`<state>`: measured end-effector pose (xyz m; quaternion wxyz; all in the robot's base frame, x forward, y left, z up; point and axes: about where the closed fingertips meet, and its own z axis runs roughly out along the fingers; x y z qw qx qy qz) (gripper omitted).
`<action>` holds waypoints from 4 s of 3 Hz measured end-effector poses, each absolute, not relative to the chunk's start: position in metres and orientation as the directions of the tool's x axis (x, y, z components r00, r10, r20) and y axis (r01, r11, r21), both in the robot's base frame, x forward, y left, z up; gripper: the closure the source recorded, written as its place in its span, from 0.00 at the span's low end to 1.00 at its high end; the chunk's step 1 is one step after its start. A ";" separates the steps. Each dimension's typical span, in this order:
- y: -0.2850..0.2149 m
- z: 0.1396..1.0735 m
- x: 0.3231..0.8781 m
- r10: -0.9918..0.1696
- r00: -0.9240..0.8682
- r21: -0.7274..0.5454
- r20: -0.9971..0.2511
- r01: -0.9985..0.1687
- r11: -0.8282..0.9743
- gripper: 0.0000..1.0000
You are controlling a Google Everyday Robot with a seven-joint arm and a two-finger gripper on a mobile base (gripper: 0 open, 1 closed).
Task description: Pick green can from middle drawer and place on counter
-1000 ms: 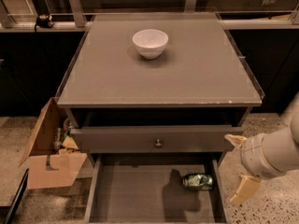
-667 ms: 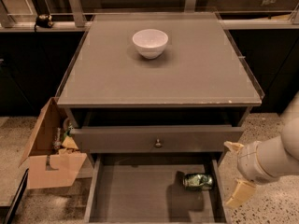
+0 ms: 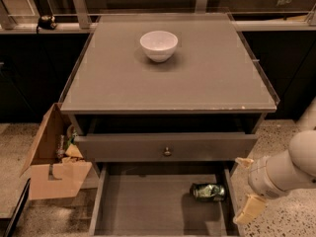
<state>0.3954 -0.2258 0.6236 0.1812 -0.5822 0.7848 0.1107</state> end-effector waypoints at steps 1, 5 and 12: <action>-0.225 0.618 0.395 -0.872 -0.260 -0.060 -0.415 -0.948 0.312 0.00; -0.215 0.523 0.411 -0.852 -0.213 -0.077 -0.478 -0.956 0.283 0.00; -0.200 0.459 0.449 -0.816 -0.233 -0.016 -0.528 -0.959 0.284 0.00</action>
Offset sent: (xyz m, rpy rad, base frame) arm 0.0118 -0.0026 -0.0739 -0.0076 -0.1139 -0.1169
